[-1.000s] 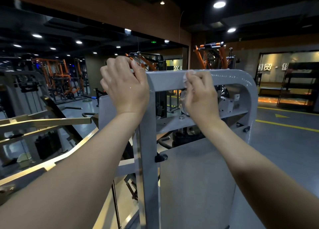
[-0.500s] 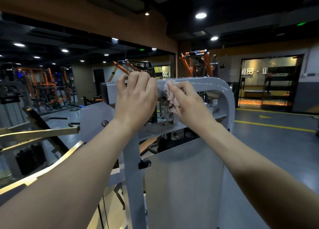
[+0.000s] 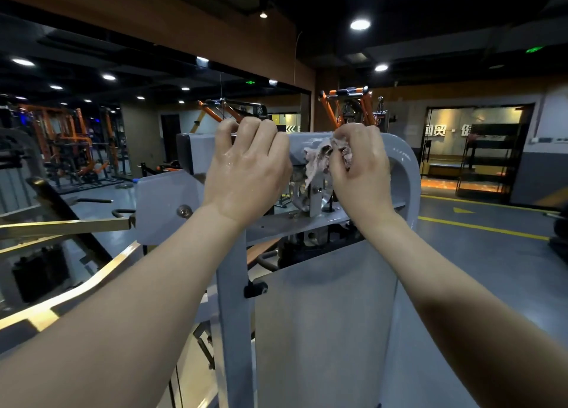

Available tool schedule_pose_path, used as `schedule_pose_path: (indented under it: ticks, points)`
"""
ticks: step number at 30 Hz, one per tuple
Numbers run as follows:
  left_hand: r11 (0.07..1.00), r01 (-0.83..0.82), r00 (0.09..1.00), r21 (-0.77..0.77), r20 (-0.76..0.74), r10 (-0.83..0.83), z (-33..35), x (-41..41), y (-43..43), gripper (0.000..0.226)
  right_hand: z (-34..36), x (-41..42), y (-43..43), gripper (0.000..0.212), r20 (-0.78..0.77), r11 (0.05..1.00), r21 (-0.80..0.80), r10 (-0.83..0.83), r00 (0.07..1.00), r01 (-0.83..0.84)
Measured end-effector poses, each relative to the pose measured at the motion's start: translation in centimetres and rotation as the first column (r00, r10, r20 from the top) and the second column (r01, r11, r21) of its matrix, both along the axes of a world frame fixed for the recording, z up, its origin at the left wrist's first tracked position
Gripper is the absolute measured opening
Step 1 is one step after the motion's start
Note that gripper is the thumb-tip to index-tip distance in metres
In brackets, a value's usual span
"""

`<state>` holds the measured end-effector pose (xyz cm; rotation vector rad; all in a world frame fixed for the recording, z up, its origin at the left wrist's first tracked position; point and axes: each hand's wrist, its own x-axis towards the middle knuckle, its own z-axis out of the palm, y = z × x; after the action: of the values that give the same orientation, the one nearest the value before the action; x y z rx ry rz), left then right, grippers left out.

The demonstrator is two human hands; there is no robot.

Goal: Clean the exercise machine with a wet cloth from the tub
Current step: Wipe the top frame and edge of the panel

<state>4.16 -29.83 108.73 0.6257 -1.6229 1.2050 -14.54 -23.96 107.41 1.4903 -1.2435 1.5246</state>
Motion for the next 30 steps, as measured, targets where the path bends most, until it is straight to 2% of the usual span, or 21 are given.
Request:
schedule_pose_path:
  ticks: [4, 7, 11, 13, 15, 18, 21, 23, 25, 28, 30]
  points:
    - [0.999, 0.015, 1.0, 0.04, 0.013, -0.015, 0.0, 0.1, 0.0, 0.022, -1.1, 1.5, -1.6, 0.015, -0.08, 1.0, 0.015, 0.007, 0.997, -0.006]
    - [0.999, 0.017, 1.0, 0.045, 0.005, -0.017, 0.0, 0.1, 0.0, 0.023, -2.5, 2.0, -2.2, 0.032, -0.153, 0.999, 0.04, 0.026, 0.988, -0.02]
    - [0.998, 0.016, 1.0, 0.061, 0.021, -0.018, 0.1, 0.1, -0.1, 0.023, -2.1, 1.3, -2.0, 0.031, -0.169, 1.0, 0.028, 0.018, 0.985, -0.013]
    - [0.997, 0.024, 0.999, 0.072, 0.019, -0.025, 0.1, 0.1, -0.1, 0.022, -1.6, 1.2, -1.5, 0.043, -0.11, 0.999, 0.031, 0.047, 0.993, -0.044]
    - [0.996, 0.034, 0.999, 0.077, 0.012, -0.035, 0.1, 0.1, 0.0, 0.023, -1.4, 1.1, -1.0, 0.046, -0.016, 0.998, -0.007, 0.067, 0.998, -0.067]
    - [0.994, 0.08, 0.997, 0.076, 0.01, -0.081, 0.1, 0.1, 0.3, 0.031, -1.1, 1.3, -0.5, 0.03, 0.091, 0.993, -0.052, 0.111, 0.99, -0.107]
    - [0.985, 0.144, 0.984, 0.09, 0.089, -0.152, 0.2, 0.5, 0.4, 0.044, -0.9, 2.0, 0.6, 0.021, 0.209, 0.978, 0.039, 0.193, 0.959, -0.205]
    - [0.986, 0.14, 0.973, 0.096, 0.173, -0.155, 0.2, 0.7, 0.6, 0.048, -0.7, 2.5, 1.6, 0.02, 0.294, 0.933, 0.1, 0.305, 0.906, -0.346]
    - [0.985, 0.135, 0.965, 0.104, 0.212, -0.154, 0.1, 0.9, 0.7, 0.038, -0.2, 2.6, 2.5, 0.016, 0.421, 0.819, 0.134, 0.463, 0.78, -0.558]
    - [0.978, 0.18, 0.964, 0.109, 0.176, -0.197, 0.0, 0.9, 0.5, 0.017, -0.1, 1.7, 2.7, 0.009, 0.55, 0.708, 0.129, 0.531, 0.644, -0.694]
    - [0.975, 0.19, 0.969, 0.118, 0.141, -0.205, 0.0, 0.8, 0.4, 0.016, -0.3, 1.2, 2.7, 0.013, 0.623, 0.625, 0.107, 0.564, 0.542, -0.773]
